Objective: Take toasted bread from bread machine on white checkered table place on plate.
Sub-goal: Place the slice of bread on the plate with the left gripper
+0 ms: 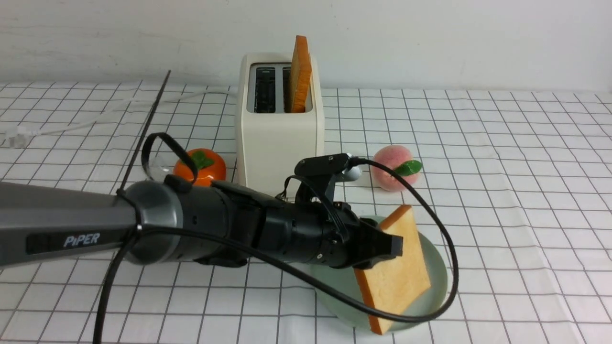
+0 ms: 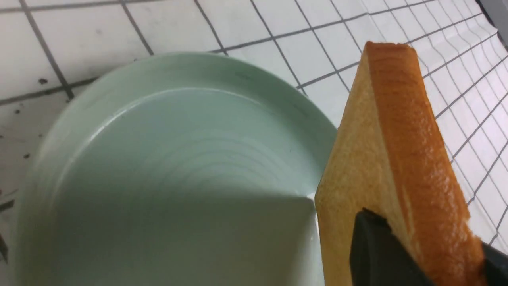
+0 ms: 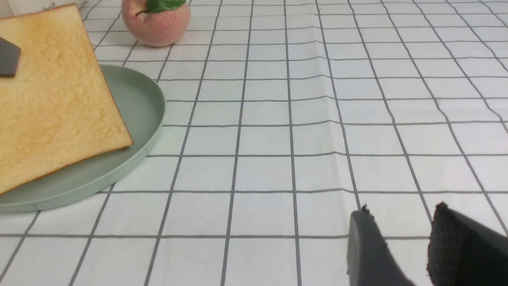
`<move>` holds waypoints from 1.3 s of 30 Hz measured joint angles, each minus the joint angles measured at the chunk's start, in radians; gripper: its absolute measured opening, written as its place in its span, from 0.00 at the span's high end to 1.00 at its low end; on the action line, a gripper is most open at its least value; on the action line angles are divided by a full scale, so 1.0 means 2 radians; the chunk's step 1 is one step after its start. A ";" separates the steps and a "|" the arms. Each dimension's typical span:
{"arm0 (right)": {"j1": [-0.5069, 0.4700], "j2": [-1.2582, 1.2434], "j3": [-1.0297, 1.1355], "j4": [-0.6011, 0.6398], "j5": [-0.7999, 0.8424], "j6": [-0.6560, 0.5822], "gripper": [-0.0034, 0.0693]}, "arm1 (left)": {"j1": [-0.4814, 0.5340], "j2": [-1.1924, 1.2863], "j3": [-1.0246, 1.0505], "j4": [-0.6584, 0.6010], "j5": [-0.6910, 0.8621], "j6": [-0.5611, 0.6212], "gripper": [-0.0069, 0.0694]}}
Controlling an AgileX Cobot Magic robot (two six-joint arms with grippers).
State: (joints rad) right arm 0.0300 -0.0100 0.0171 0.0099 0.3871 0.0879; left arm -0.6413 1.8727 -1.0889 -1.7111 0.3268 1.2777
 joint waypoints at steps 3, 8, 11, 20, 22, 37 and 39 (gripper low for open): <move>0.000 0.000 0.000 0.000 0.000 0.000 0.62 | 0.000 0.001 -0.001 -0.001 0.001 0.026 0.76; 0.000 0.000 0.000 0.000 0.000 0.000 0.62 | 0.000 0.001 -0.005 -0.001 -0.004 0.050 0.66; 0.000 0.000 0.000 0.000 0.000 0.000 0.62 | 0.000 0.001 -0.010 -0.001 -0.014 0.053 0.54; 0.000 0.000 0.000 0.000 0.000 0.000 0.62 | 0.000 0.001 -0.016 -0.002 -0.014 0.069 0.33; 0.000 0.000 0.000 0.000 0.000 0.000 0.62 | 0.000 0.001 -0.017 -0.002 -0.014 0.081 0.27; 0.000 0.000 0.000 0.000 0.000 0.000 0.62 | -0.001 -0.099 -0.017 -0.002 -0.067 0.160 0.15; 0.000 0.000 0.000 0.000 0.000 0.000 0.62 | -0.001 -0.110 -0.017 -0.002 -0.067 0.160 0.21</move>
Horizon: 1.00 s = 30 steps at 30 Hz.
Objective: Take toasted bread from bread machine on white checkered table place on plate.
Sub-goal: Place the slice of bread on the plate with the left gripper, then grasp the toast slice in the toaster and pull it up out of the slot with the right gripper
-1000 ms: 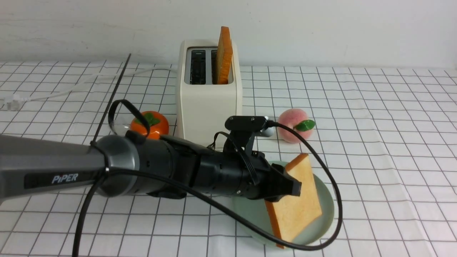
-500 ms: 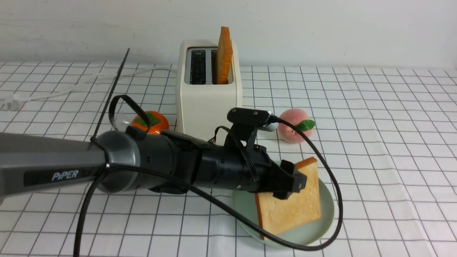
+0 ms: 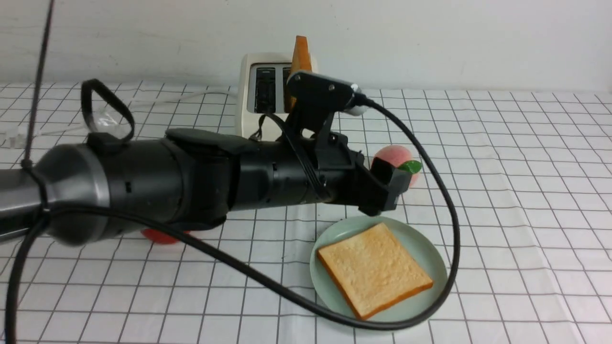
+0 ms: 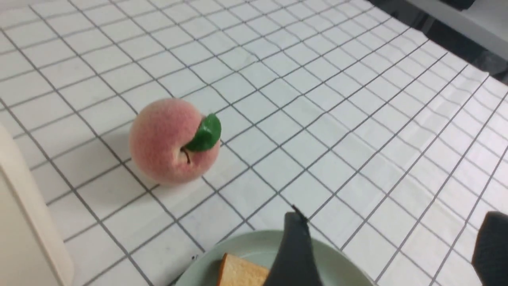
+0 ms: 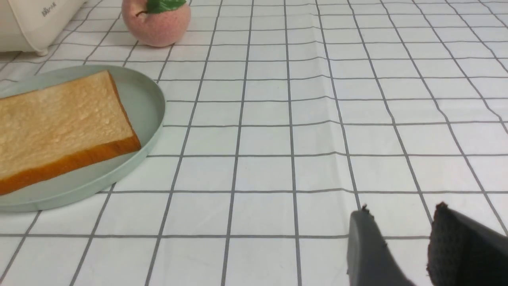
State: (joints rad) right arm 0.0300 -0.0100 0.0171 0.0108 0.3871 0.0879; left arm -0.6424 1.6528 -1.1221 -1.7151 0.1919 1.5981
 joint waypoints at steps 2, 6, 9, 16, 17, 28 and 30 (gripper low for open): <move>0.000 0.000 0.000 0.000 0.000 0.000 0.62 | 0.000 -0.023 0.000 0.000 -0.007 0.000 0.35; 0.000 0.000 0.000 0.000 0.000 0.000 0.62 | 0.000 -0.066 0.000 0.000 -0.025 -0.009 0.66; 0.000 0.000 0.000 0.000 0.000 0.000 0.62 | 0.000 -0.128 0.005 -0.001 -0.064 -0.025 0.93; 0.000 0.000 0.000 0.000 0.000 0.000 0.62 | 0.000 -0.301 0.090 -0.010 -0.175 -0.028 0.93; 0.000 0.000 0.000 0.000 0.000 0.000 0.62 | 0.000 -0.326 0.110 -0.011 -0.188 -0.028 0.93; 0.000 0.000 0.000 0.000 0.000 0.000 0.62 | 0.000 -0.476 0.249 -0.017 -0.220 -0.025 0.93; 0.000 0.000 0.000 -0.005 0.000 0.000 0.62 | 0.000 -0.488 0.253 -0.018 -0.221 -0.025 0.93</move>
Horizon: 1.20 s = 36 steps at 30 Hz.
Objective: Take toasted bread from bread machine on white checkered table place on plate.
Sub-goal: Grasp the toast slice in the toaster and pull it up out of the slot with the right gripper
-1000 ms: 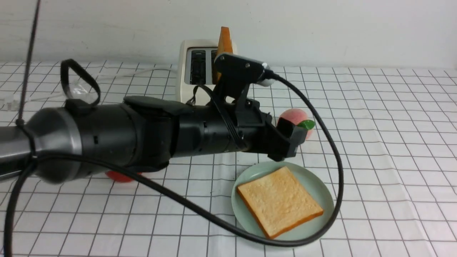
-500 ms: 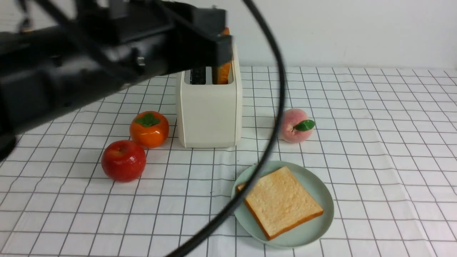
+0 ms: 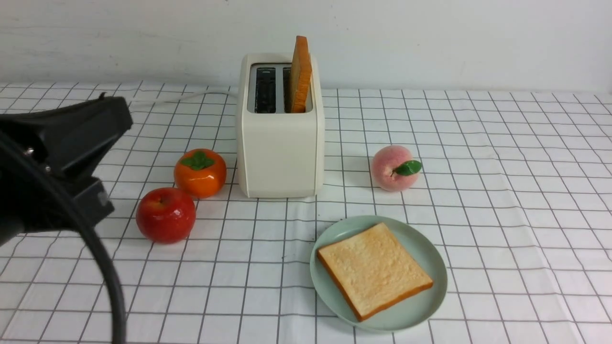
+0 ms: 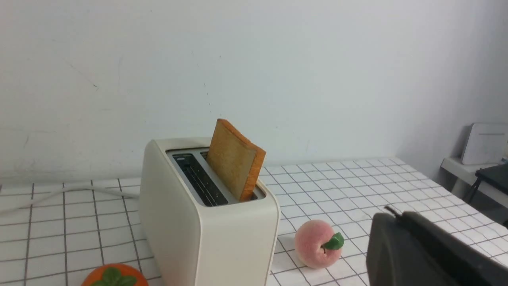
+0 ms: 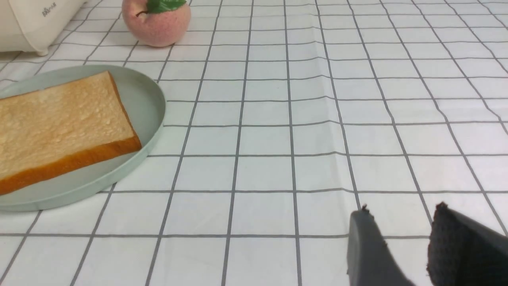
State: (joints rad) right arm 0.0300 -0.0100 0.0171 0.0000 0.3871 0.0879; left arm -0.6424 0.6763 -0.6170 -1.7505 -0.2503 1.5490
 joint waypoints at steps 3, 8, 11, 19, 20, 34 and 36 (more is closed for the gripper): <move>0.000 0.000 0.000 -0.026 -0.007 0.003 0.62 | 0.000 -0.007 0.000 0.000 0.004 0.001 0.93; 0.000 0.000 0.005 0.049 -0.075 0.106 0.62 | 0.000 -0.007 0.000 0.000 0.004 0.001 0.93; 0.000 0.000 0.005 0.100 -0.133 0.167 0.62 | 0.000 -0.007 0.000 0.000 0.003 0.001 0.93; 0.015 0.041 -0.080 0.137 -0.068 0.212 0.78 | 0.000 -0.007 0.000 0.000 0.002 0.001 0.93; 0.022 0.063 -0.107 0.137 -0.038 0.200 0.84 | 0.000 -0.007 0.000 0.000 0.002 0.001 0.93; 0.107 0.544 -0.545 0.137 0.331 0.025 0.94 | 0.000 -0.007 0.000 0.000 0.003 0.001 0.93; 0.139 0.620 -0.622 0.137 0.332 0.019 0.93 | 0.000 -0.007 0.000 0.000 0.000 0.001 0.93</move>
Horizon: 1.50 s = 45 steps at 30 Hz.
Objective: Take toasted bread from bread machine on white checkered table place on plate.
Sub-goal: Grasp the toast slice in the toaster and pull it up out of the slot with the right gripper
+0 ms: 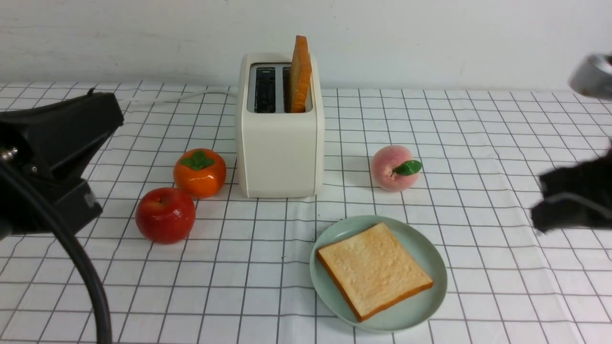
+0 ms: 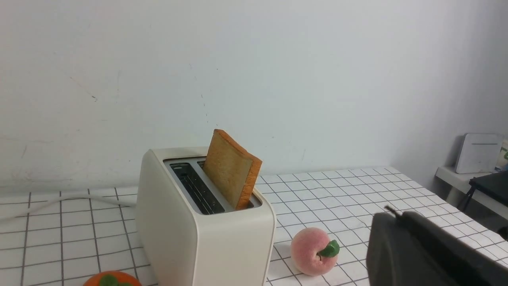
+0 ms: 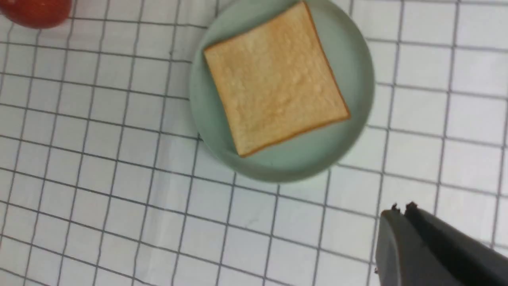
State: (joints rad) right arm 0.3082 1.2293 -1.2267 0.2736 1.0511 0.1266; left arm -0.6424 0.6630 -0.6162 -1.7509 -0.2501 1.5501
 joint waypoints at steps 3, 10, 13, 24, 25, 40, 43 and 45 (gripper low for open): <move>0.048 0.075 -0.080 -0.006 0.003 -0.003 0.93 | 0.000 0.000 0.000 0.000 -0.003 0.000 0.93; 0.136 0.259 -0.314 -0.036 0.021 -0.003 0.90 | 0.000 0.000 0.000 0.000 -0.006 0.000 0.93; 0.139 0.332 -0.417 -0.039 0.036 0.001 0.83 | 0.000 0.000 0.000 -0.001 -0.007 0.000 0.93; 0.139 0.501 -0.646 -0.180 -0.028 0.084 0.28 | 0.000 0.000 0.000 -0.001 -0.008 0.000 0.93; 0.137 0.510 -0.648 -0.193 -0.042 0.095 0.27 | 0.000 0.000 0.000 -0.001 -0.008 0.000 0.93; 0.091 0.583 -0.651 -0.158 -0.160 0.138 0.41 | 0.000 0.000 0.000 -0.001 -0.008 0.000 0.92; 0.091 0.587 -0.653 -0.150 -0.165 0.132 0.47 | 0.000 0.000 0.000 -0.001 -0.008 0.000 0.91; 0.091 0.587 -0.653 -0.148 -0.166 0.126 0.53 | 0.000 0.000 0.000 -0.001 -0.008 0.000 0.91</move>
State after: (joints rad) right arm 0.4900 2.4036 -2.5324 -0.0223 0.7193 0.3790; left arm -0.6424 0.6630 -0.6162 -1.7528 -0.2658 1.5492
